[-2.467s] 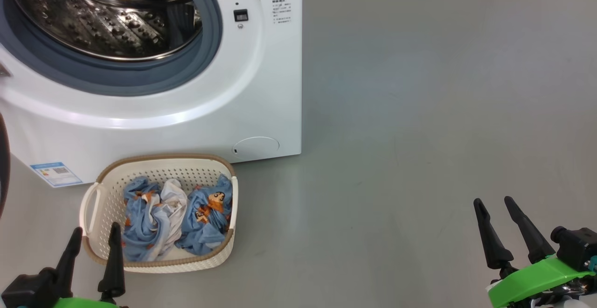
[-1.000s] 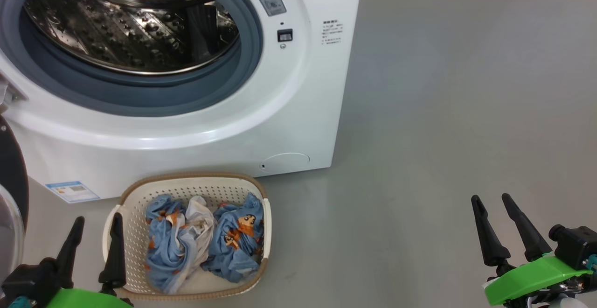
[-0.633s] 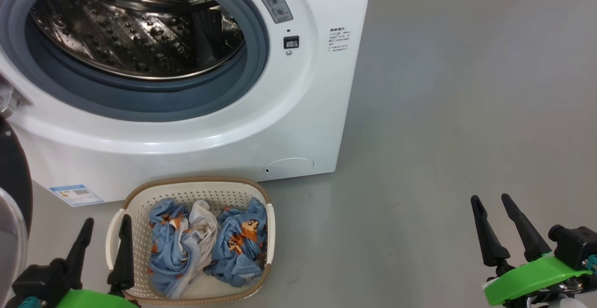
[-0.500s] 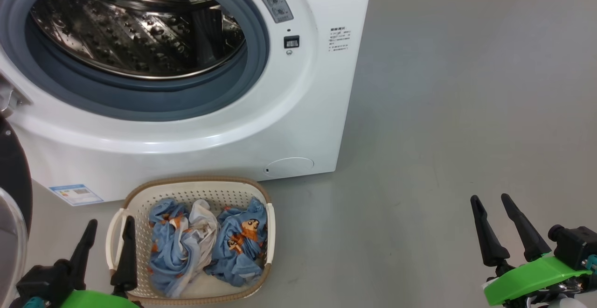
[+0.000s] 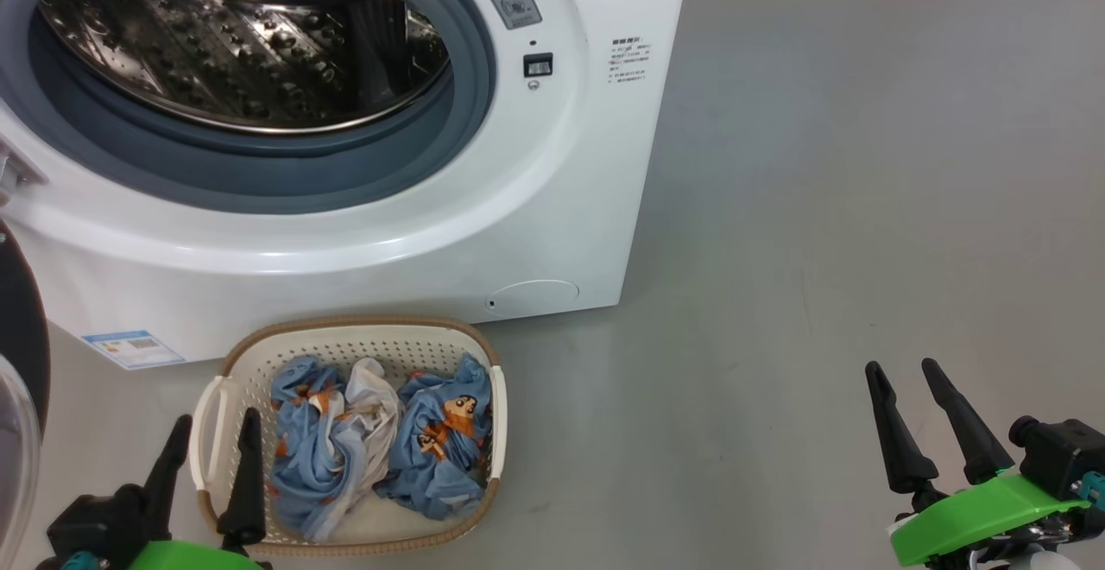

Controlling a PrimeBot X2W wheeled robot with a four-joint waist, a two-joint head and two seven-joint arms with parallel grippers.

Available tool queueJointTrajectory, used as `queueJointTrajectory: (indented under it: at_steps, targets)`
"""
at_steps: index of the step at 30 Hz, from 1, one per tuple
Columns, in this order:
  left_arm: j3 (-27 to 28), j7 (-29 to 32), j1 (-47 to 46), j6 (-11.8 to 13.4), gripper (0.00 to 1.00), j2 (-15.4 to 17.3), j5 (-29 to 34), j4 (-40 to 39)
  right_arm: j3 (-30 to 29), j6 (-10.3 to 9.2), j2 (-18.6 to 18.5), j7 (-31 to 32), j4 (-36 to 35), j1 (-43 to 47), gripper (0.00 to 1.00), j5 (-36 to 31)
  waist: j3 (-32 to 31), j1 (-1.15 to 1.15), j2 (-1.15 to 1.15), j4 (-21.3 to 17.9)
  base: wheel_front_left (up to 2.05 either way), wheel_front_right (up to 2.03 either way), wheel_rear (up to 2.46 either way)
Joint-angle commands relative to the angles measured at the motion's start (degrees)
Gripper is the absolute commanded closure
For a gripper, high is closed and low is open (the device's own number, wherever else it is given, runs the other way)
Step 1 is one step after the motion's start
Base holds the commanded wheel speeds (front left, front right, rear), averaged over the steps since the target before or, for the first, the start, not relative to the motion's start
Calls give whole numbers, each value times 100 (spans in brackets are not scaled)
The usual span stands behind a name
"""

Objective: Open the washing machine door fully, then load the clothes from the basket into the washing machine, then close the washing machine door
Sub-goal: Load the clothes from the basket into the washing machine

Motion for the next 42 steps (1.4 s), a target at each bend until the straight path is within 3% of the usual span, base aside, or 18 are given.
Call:
queueJointTrajectory:
  at_steps: [1,12,19,32,42]
  targets:
    - [169,-37,-203,-14,0,79,41,-69,122,16,-64,-69,-146,-137,0,-21,20,0,0,-7,0,0,0]
    - [12,-37,-363,-14,0,28,26,311,145,16,10,-69,-186,-272,0,-39,275,0,0,-69,0,0,0]
    - [-156,-37,-822,-14,0,19,45,992,171,16,89,-69,-230,-493,0,-36,710,0,0,-169,0,0,0]
    - [-599,-37,-2634,-14,0,198,61,3235,247,16,236,-69,-402,-1156,0,-68,2078,0,0,-358,0,0,0]
    - [-839,-37,-3741,-14,0,423,-79,4929,447,16,358,-69,-492,-1576,0,-93,2741,0,0,-568,0,0,0]
